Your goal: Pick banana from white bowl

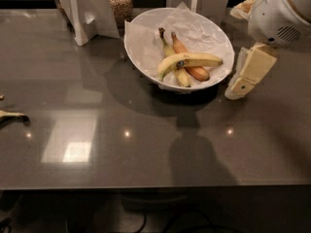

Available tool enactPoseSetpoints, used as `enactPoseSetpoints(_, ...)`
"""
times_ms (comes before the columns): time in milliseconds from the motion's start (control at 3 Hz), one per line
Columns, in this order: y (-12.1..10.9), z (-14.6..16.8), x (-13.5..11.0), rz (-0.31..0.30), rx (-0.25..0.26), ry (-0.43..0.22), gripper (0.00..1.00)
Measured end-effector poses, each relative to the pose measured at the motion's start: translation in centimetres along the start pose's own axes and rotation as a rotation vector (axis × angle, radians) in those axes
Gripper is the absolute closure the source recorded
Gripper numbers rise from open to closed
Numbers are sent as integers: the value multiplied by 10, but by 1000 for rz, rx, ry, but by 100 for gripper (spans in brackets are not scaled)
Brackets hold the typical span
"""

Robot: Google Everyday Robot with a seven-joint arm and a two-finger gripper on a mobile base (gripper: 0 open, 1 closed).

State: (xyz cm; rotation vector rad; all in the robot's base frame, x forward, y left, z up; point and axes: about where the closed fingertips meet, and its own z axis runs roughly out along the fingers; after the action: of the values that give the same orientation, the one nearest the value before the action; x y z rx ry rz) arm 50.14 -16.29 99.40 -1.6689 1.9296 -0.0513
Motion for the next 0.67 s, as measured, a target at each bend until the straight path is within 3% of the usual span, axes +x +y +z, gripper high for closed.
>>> enactPoseSetpoints(333, -35, 27, -25, -21, 21, -124, 0)
enactPoseSetpoints(667, -66, 60, -45, -23, 1, -204, 0)
